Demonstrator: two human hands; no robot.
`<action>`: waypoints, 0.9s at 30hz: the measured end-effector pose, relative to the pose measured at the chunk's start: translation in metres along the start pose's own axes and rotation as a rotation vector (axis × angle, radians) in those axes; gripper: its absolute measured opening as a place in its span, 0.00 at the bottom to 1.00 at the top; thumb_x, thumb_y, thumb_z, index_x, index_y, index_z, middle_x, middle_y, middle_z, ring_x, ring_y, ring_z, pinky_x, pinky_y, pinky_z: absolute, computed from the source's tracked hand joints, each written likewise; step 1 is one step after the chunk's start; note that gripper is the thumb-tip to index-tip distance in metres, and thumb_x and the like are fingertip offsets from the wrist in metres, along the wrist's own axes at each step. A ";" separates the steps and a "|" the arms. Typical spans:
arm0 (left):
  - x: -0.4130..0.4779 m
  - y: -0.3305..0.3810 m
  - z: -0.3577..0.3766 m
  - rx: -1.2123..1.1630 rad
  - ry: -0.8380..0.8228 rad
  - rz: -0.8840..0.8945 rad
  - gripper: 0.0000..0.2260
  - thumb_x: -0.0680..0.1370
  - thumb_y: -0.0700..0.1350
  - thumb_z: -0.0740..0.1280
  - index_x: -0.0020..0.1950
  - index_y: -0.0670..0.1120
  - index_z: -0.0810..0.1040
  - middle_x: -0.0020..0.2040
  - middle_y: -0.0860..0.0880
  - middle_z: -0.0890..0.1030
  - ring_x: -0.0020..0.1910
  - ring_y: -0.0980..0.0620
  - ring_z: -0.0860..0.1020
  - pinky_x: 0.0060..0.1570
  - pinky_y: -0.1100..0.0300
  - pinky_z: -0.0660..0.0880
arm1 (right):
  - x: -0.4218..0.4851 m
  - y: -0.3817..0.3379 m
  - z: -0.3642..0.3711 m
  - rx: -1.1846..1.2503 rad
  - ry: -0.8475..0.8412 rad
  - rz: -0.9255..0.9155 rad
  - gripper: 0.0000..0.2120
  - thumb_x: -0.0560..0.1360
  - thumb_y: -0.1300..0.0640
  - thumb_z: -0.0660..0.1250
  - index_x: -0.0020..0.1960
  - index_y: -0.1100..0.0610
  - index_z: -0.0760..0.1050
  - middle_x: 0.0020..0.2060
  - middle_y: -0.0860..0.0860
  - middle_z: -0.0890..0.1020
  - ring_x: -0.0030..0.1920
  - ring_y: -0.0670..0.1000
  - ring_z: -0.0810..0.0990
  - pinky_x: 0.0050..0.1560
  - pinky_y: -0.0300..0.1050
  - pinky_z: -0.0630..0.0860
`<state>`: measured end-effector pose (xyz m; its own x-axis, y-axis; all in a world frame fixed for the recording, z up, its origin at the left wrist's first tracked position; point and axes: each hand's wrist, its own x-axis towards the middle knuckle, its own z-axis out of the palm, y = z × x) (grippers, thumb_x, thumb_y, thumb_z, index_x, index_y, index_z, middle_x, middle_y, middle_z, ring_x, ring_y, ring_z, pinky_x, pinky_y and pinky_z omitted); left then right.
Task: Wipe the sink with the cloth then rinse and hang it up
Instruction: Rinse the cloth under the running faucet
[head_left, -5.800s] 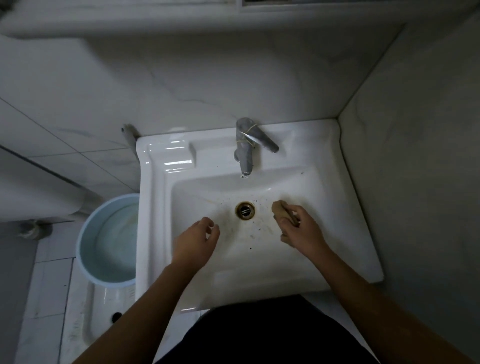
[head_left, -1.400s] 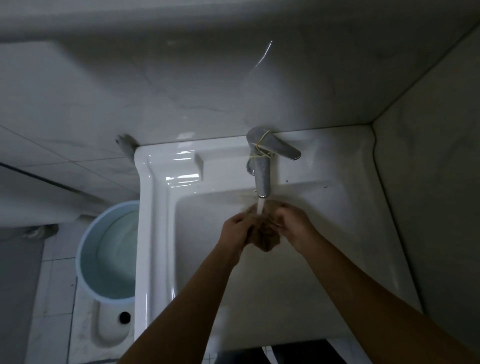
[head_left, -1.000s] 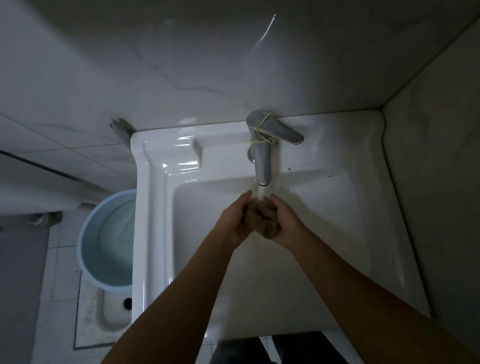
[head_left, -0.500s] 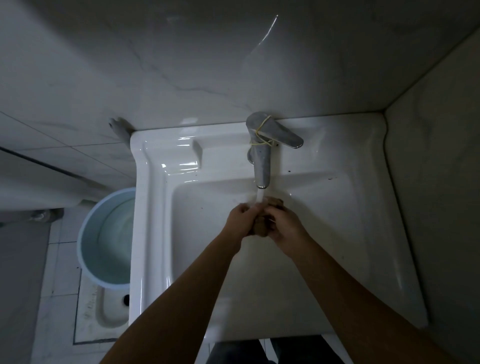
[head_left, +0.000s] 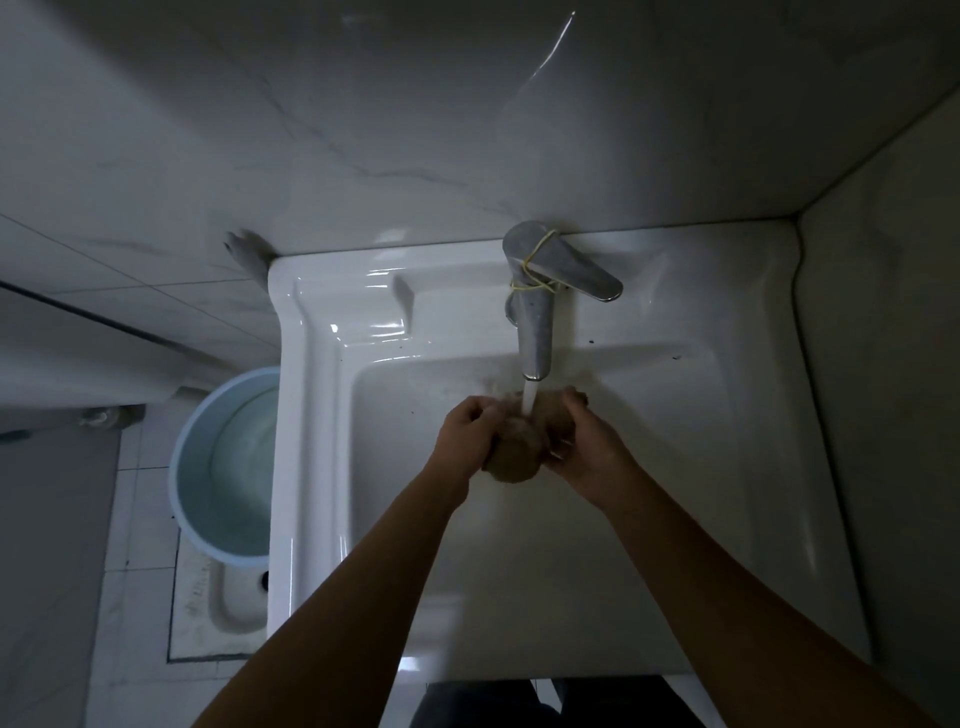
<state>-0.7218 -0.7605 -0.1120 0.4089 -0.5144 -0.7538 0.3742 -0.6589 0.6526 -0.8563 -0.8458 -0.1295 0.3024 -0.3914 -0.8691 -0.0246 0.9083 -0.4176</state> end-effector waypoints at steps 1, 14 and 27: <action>0.000 0.001 0.002 -0.012 -0.002 -0.022 0.08 0.81 0.48 0.65 0.53 0.45 0.80 0.53 0.42 0.83 0.50 0.45 0.81 0.43 0.54 0.78 | -0.001 0.000 0.000 -0.002 -0.038 0.018 0.20 0.80 0.47 0.65 0.65 0.60 0.78 0.59 0.60 0.82 0.61 0.62 0.81 0.55 0.56 0.81; -0.006 -0.011 0.010 0.163 -0.048 0.106 0.11 0.78 0.51 0.72 0.49 0.45 0.76 0.47 0.46 0.82 0.39 0.51 0.82 0.33 0.64 0.79 | -0.008 0.008 0.016 -0.177 0.024 -0.043 0.11 0.80 0.63 0.63 0.58 0.61 0.80 0.49 0.59 0.85 0.46 0.55 0.84 0.40 0.49 0.81; 0.010 -0.014 0.009 -0.191 0.159 -0.156 0.10 0.82 0.42 0.59 0.57 0.40 0.78 0.54 0.39 0.82 0.54 0.41 0.83 0.54 0.46 0.83 | -0.013 -0.016 0.019 -0.335 0.097 -0.223 0.10 0.79 0.61 0.64 0.45 0.54 0.83 0.45 0.55 0.86 0.44 0.53 0.85 0.44 0.51 0.83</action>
<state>-0.7306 -0.7620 -0.1294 0.4535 -0.3126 -0.8347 0.5864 -0.6006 0.5435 -0.8417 -0.8524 -0.1070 0.2447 -0.5998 -0.7618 -0.2822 0.7076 -0.6478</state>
